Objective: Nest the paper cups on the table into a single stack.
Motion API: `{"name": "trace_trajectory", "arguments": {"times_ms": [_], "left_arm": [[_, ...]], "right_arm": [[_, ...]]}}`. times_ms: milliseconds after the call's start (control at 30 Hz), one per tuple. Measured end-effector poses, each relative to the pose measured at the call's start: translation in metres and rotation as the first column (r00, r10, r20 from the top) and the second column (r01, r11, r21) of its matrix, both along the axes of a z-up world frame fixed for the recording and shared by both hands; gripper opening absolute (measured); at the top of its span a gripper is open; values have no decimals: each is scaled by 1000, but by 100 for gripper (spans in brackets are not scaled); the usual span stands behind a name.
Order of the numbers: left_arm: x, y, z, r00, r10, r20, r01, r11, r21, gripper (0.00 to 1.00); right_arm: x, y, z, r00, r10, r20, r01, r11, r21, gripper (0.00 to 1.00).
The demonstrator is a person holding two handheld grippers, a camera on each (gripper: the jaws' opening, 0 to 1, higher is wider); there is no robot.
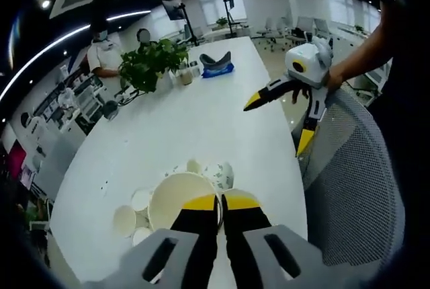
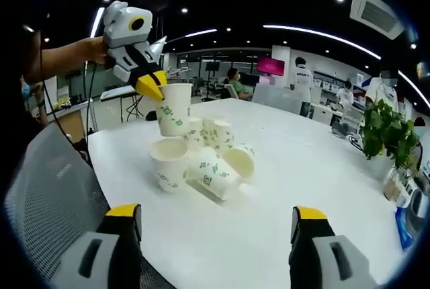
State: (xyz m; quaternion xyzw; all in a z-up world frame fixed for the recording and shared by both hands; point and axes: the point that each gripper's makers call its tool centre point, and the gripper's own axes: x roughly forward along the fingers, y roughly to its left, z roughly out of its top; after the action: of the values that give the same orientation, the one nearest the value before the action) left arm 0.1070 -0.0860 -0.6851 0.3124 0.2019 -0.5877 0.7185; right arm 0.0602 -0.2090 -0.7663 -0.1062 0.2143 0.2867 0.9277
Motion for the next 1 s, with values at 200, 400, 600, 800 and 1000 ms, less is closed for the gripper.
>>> {"name": "trace_trajectory", "arguments": {"times_ms": [200,400,600,800,1000], "left_arm": [[-7,-5,-5,999,-23,-24,23,1000,8,0],[-11,-10,-15,998,-41,-40,42,999,25,0],[-13,-13,-28,997,-44,-60,46,998,43,0],[-15,-17,-39,996,-43,-77,48,997,58,0],[-13,-17,-52,994,-37,-105,45,997,70,0]], "right_arm": [[0,-1,0,1000,-4,1,4,1000,-2,93],[1,-2,1,1000,-12,3,12,1000,-3,93],[0,-2,0,1000,-12,0,12,1000,-11,93],[1,-3,-1,1000,-12,0,12,1000,-10,93],[1,-4,-3,1000,-12,-8,12,1000,-10,93]]}}
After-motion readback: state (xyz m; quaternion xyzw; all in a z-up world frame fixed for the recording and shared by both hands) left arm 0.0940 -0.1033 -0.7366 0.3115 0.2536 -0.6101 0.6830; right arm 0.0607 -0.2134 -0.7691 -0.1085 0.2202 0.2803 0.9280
